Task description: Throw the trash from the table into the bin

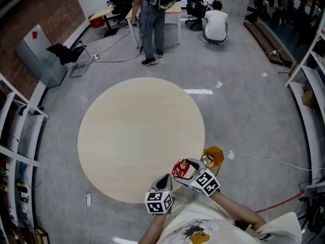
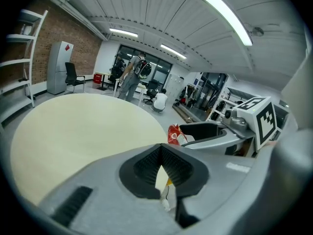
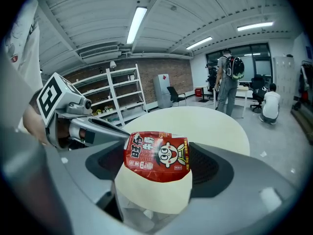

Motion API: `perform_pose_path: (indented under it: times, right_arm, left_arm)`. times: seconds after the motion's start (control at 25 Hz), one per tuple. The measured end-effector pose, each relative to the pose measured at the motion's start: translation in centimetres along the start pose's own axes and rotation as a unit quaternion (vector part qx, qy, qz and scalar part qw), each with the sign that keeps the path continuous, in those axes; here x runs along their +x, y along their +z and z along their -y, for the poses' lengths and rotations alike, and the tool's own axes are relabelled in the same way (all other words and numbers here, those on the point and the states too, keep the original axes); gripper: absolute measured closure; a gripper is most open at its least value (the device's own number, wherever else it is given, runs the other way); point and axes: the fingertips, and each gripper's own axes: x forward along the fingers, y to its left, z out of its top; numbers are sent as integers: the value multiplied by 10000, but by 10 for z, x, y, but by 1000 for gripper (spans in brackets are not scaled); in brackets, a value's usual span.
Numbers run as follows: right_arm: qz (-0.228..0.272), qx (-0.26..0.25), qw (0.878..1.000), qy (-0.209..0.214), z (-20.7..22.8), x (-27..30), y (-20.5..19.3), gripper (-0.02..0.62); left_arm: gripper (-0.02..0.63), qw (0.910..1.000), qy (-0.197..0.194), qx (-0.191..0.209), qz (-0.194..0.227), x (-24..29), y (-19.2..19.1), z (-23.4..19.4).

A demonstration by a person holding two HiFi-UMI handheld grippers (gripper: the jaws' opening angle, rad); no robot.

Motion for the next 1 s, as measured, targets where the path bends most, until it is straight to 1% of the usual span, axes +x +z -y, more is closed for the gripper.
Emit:
perform_pose_path:
  times: [0.16, 0.36, 0.48, 0.64, 0.72, 0.84, 1.0]
  right_arm:
    - [110, 210, 9993, -276, 36, -35, -10, 175]
    - [229, 456, 9967, -630, 86, -76, -32, 175]
    - [244, 630, 9943, -823, 109, -100, -41, 175]
    - [215, 904, 9902, -1039, 133, -125, -43, 175]
    - [181, 1079, 9888, -1017, 139, -144, -47, 176]
    - [142, 1175, 9889, -902, 156, -164, -58, 176]
    - [45, 1230, 9884, -894, 176, -173, -84, 176]
  left_arm:
    - [603, 9995, -212, 178, -118, 27, 4, 39]
    - [603, 9977, -462, 373, -338, 71, -4, 84]
    - [603, 9957, -632, 471, -482, 88, -4, 111]
    - [603, 9920, -880, 568, -712, 105, 7, 140]
    - [603, 9904, -926, 611, -818, 107, 11, 163]
    - [603, 9907, -848, 589, -883, 120, 11, 189]
    - [603, 9899, -854, 520, -1005, 142, -8, 201]
